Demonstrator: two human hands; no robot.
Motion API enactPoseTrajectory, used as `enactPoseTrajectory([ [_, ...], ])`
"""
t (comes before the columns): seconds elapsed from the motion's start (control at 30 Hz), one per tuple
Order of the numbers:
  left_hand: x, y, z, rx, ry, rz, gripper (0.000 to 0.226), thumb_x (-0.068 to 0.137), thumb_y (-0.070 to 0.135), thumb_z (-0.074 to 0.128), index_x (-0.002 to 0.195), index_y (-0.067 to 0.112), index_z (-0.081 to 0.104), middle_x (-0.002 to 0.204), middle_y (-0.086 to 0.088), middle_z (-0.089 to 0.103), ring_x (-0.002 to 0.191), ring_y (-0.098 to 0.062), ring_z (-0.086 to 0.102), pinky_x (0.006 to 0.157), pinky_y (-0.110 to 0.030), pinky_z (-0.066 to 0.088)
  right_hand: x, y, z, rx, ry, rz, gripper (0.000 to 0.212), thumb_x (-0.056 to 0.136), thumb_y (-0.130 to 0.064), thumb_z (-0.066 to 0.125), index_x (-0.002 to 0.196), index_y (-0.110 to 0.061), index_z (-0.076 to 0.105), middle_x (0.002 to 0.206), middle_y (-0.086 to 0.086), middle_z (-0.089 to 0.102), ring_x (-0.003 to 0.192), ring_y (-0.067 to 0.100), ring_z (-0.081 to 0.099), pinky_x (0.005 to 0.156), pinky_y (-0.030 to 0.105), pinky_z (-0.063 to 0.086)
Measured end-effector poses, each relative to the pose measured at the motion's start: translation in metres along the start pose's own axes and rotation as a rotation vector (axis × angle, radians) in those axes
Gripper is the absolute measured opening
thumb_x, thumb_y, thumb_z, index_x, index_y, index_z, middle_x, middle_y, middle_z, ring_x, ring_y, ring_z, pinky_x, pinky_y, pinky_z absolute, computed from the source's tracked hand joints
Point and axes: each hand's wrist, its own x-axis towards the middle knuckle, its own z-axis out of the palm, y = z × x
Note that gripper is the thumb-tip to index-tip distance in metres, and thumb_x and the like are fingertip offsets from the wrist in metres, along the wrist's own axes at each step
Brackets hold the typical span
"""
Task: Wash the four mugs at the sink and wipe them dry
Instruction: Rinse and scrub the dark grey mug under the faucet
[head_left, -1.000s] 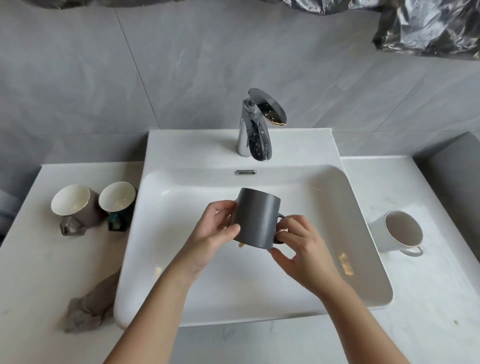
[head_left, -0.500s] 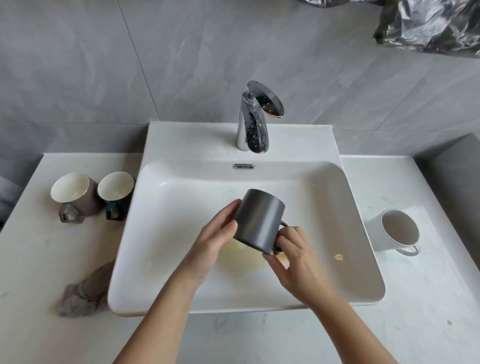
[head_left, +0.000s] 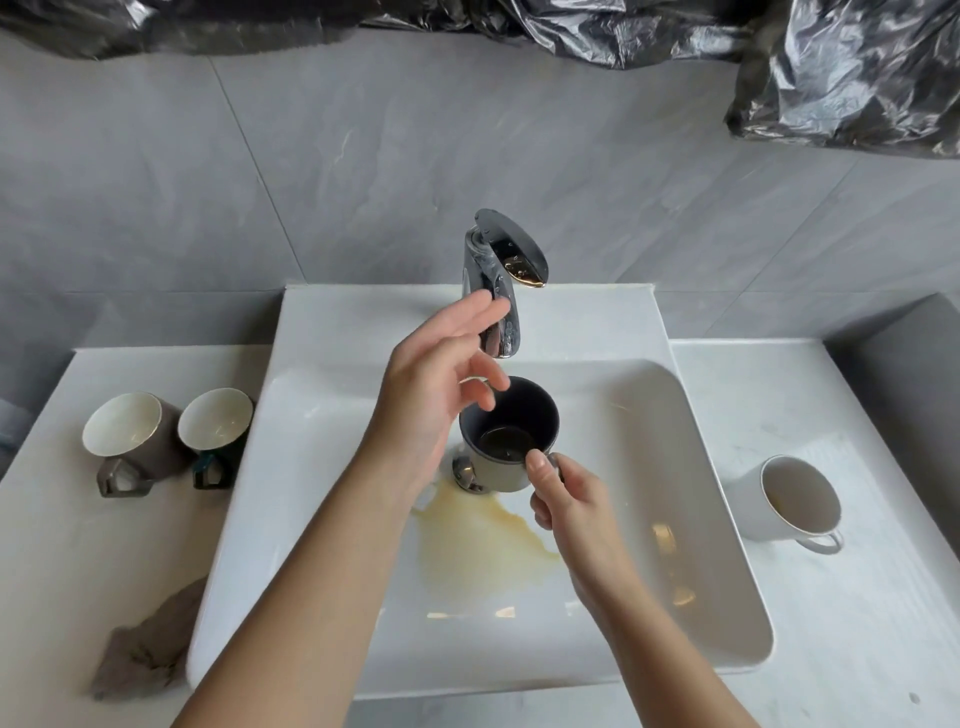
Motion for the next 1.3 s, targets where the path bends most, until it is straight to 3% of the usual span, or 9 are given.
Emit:
enactPoseTrajectory([
  [0.23,0.022,0.012,0.004,-0.152,-0.192,-0.113,0.055,0.083,-0.005,0.033,0.135,0.001,0.049,0.132,-0.014,0.06,0.047,-0.012,0.04,0.048,-0.02,0.037,0.009,-0.012,-0.001,0.038,-0.025,-0.006,0.038,0.087,-0.044,0.051,0.068,-0.017,0.032,0.06,-0.009,0.025,0.057,0.012,0.025,0.051,0.018,0.024],
  [0.47,0.032,0.017,0.003,-0.205,-0.173,-0.103,0.058,0.077,-0.003,0.035,0.132,0.001,0.051,0.13,-0.015,0.062,0.038,-0.008,0.035,0.044,-0.018,0.028,0.014,-0.012,0.003,0.012,-0.036,-0.01,0.039,0.088,-0.044,0.051,0.065,-0.019,0.032,0.058,-0.013,0.027,0.057,0.012,0.026,0.052,0.017,0.025],
  [0.63,0.032,0.017,0.004,-0.256,-0.182,-0.098,0.062,0.067,0.0,0.04,0.127,0.004,0.055,0.129,-0.015,0.062,0.036,-0.007,0.033,0.042,-0.017,0.029,0.013,-0.009,0.005,0.002,-0.034,-0.006,0.04,0.087,-0.045,0.052,0.067,-0.017,0.032,0.058,-0.013,0.027,0.055,0.01,0.026,0.051,0.017,0.025],
  [0.77,0.028,0.013,0.006,-0.267,-0.184,-0.097,0.066,0.07,0.0,0.039,0.135,0.002,0.048,0.134,-0.014,0.059,0.038,-0.006,0.034,0.043,-0.017,0.03,0.013,-0.009,0.006,0.001,-0.032,-0.005,0.04,0.087,-0.045,0.053,0.067,-0.017,0.032,0.057,-0.013,0.027,0.055,0.011,0.026,0.051,0.017,0.025],
  [1.0,0.027,0.013,0.008,-0.33,-0.172,-0.088,0.06,0.072,-0.001,0.04,0.129,0.006,0.054,0.133,-0.012,0.06,0.039,-0.007,0.037,0.045,-0.015,0.034,0.013,-0.005,0.005,-0.008,-0.027,-0.004,0.041,0.087,-0.045,0.053,0.065,-0.019,0.03,0.058,-0.012,0.026,0.056,0.011,0.025,0.051,0.018,0.023],
  [1.1,0.015,0.005,-0.004,-0.014,-0.079,0.03,0.048,0.082,-0.008,0.035,0.113,0.015,0.064,0.12,-0.001,0.069,0.046,-0.012,0.046,0.052,-0.019,0.04,0.013,-0.002,0.003,-0.019,-0.032,0.0,0.041,0.087,-0.045,0.053,0.066,-0.019,0.03,0.06,-0.012,0.025,0.056,0.011,0.025,0.051,0.018,0.024],
  [1.2,-0.006,-0.018,-0.042,0.71,0.139,0.408,0.033,0.076,-0.002,0.042,0.083,0.018,0.067,0.084,0.01,0.071,0.056,-0.014,0.052,0.058,-0.025,0.045,0.015,0.003,-0.001,-0.058,-0.022,-0.003,0.043,0.088,-0.047,0.053,0.066,-0.02,0.029,0.062,-0.01,0.024,0.06,0.014,0.023,0.054,0.026,0.02],
  [1.23,-0.014,-0.028,-0.055,0.906,0.091,0.528,0.031,0.075,-0.001,0.043,0.082,0.018,0.068,0.084,0.011,0.069,0.066,-0.014,0.056,0.065,-0.029,0.048,0.016,0.004,-0.002,-0.08,-0.019,-0.004,0.043,0.087,-0.048,0.053,0.066,-0.02,0.029,0.062,-0.009,0.024,0.06,0.015,0.023,0.055,0.027,0.02],
  [1.3,-0.025,-0.049,-0.073,1.235,-0.198,0.652,0.035,0.075,0.003,0.046,0.095,0.015,0.072,0.102,0.008,0.07,0.098,-0.015,0.061,0.087,-0.03,0.046,0.018,0.005,-0.003,-0.123,-0.015,-0.017,0.044,0.088,-0.048,0.054,0.066,-0.018,0.03,0.061,-0.008,0.024,0.059,0.014,0.023,0.053,0.026,0.02],
])
